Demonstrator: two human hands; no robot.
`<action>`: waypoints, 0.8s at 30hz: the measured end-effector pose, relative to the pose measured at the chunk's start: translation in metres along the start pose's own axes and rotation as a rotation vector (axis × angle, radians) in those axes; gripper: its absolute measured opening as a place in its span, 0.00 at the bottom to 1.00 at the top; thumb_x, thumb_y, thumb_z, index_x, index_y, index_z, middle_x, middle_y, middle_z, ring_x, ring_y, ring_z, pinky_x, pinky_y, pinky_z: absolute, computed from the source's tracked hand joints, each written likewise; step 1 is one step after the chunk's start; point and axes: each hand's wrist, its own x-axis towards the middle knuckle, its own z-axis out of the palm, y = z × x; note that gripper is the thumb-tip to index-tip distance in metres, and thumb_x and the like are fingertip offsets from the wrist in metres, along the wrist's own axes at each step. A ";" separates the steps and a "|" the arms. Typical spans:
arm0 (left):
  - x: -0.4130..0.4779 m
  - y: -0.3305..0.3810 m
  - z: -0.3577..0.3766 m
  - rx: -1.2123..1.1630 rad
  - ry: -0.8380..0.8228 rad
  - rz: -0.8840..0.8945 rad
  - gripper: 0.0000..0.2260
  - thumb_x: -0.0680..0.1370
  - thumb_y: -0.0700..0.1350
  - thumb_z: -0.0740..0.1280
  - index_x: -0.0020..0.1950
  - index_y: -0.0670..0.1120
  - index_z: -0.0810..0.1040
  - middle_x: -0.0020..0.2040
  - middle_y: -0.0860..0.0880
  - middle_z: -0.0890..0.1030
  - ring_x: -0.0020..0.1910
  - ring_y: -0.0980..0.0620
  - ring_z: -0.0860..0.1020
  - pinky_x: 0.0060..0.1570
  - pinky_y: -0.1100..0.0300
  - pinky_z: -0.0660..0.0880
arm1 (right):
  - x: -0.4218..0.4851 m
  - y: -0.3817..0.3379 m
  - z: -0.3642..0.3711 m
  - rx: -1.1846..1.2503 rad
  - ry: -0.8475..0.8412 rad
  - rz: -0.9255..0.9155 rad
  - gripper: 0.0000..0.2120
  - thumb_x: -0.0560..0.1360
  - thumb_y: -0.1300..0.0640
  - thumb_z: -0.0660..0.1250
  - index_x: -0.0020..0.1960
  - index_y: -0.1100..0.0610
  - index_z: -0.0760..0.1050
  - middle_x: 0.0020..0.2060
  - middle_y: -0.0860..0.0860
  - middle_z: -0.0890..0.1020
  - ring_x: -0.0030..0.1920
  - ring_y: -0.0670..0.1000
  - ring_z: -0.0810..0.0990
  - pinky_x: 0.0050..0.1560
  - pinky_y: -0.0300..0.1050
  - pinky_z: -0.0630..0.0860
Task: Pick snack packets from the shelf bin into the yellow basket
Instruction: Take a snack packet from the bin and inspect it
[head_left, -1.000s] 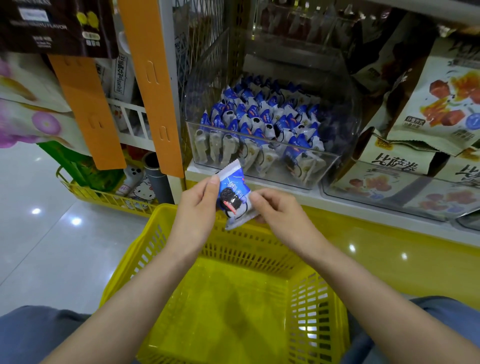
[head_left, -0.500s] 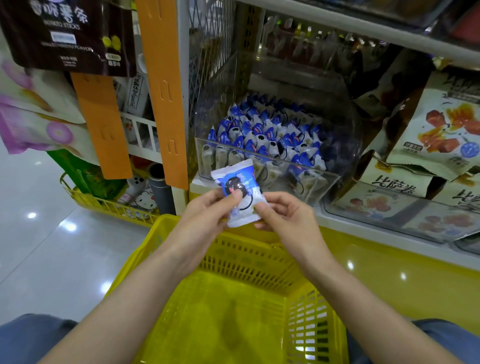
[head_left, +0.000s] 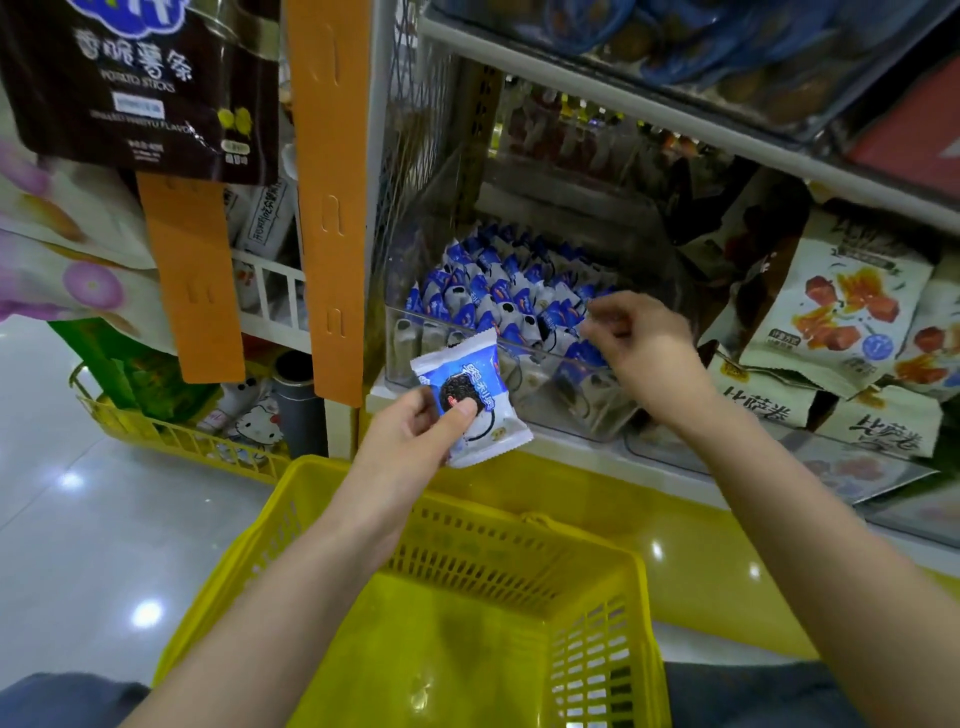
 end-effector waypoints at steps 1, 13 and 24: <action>0.000 0.000 0.000 0.003 -0.003 -0.003 0.04 0.76 0.46 0.65 0.49 0.53 0.76 0.48 0.55 0.83 0.52 0.59 0.80 0.52 0.64 0.75 | 0.009 -0.001 0.002 -0.069 -0.070 0.065 0.14 0.75 0.52 0.66 0.59 0.56 0.76 0.50 0.50 0.78 0.45 0.46 0.75 0.47 0.35 0.71; -0.002 0.008 0.000 -0.007 0.024 -0.100 0.08 0.78 0.49 0.63 0.55 0.50 0.75 0.55 0.47 0.81 0.56 0.49 0.79 0.57 0.47 0.75 | 0.035 -0.005 0.007 -0.409 -0.250 0.160 0.09 0.74 0.52 0.68 0.44 0.58 0.77 0.49 0.54 0.81 0.48 0.54 0.79 0.48 0.48 0.76; -0.006 0.016 0.004 -0.214 0.058 -0.183 0.17 0.78 0.59 0.53 0.54 0.50 0.75 0.51 0.47 0.81 0.48 0.48 0.81 0.43 0.50 0.79 | -0.027 -0.047 -0.025 0.597 -0.119 0.013 0.06 0.75 0.59 0.67 0.39 0.53 0.76 0.28 0.46 0.82 0.28 0.40 0.79 0.28 0.32 0.75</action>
